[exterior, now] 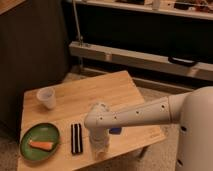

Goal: Stand the bottle upright

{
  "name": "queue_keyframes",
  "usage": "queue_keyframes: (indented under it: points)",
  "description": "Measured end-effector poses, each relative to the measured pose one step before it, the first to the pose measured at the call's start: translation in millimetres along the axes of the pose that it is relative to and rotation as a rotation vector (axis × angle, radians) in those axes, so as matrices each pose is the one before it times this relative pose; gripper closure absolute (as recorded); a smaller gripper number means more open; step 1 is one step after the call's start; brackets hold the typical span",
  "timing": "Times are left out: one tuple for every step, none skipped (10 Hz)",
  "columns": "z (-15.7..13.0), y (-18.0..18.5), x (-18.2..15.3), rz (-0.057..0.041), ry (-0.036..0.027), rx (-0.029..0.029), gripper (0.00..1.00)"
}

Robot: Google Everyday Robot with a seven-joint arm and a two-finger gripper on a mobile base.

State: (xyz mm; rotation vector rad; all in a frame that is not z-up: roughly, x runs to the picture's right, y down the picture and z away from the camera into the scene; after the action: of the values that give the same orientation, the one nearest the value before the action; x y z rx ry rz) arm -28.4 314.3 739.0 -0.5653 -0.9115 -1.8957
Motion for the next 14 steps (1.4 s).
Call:
queue_keyframes:
  points:
    - [-5.08,5.60,-2.12,0.01785,0.01430,-0.01181,0.51]
    - [-4.76,5.36,-1.81,0.01533,0.01167,-0.00904,0.51]
    - [-2.42,4.17,-0.71,0.01258,0.00747,-0.00430,0.51]
    - [-0.72,1.31,0.23,0.00482,0.00287,-0.00273,0.51]
    - [0.33,-1.09,0.74,0.00096,0.00075,-0.00275,0.51]
    - [1.17,-3.34,1.01,-0.00455,-0.00116,-0.00045,0.51]
    - [0.89,-2.71,1.23,-0.00475,-0.00082,-0.00008,0.51]
    - [2.34,-3.52,1.36,-0.00640,-0.00429,0.00099,0.51]
    - [1.87,-1.90,0.80,-0.00390,-0.00373,0.00100,0.51]
    - [1.82,-2.57,1.27,-0.00543,-0.00382,0.00076,0.52]
    - [1.75,-1.28,1.09,-0.00192,-0.00393,0.00093,0.58]
    - [1.30,-0.65,0.75,-0.00149,-0.00346,-0.00049,0.68]
    - [0.97,-0.70,0.83,-0.00095,-0.00282,-0.00194,0.78]
    - [0.88,-0.36,0.57,-0.00015,-0.00294,-0.00200,0.84]
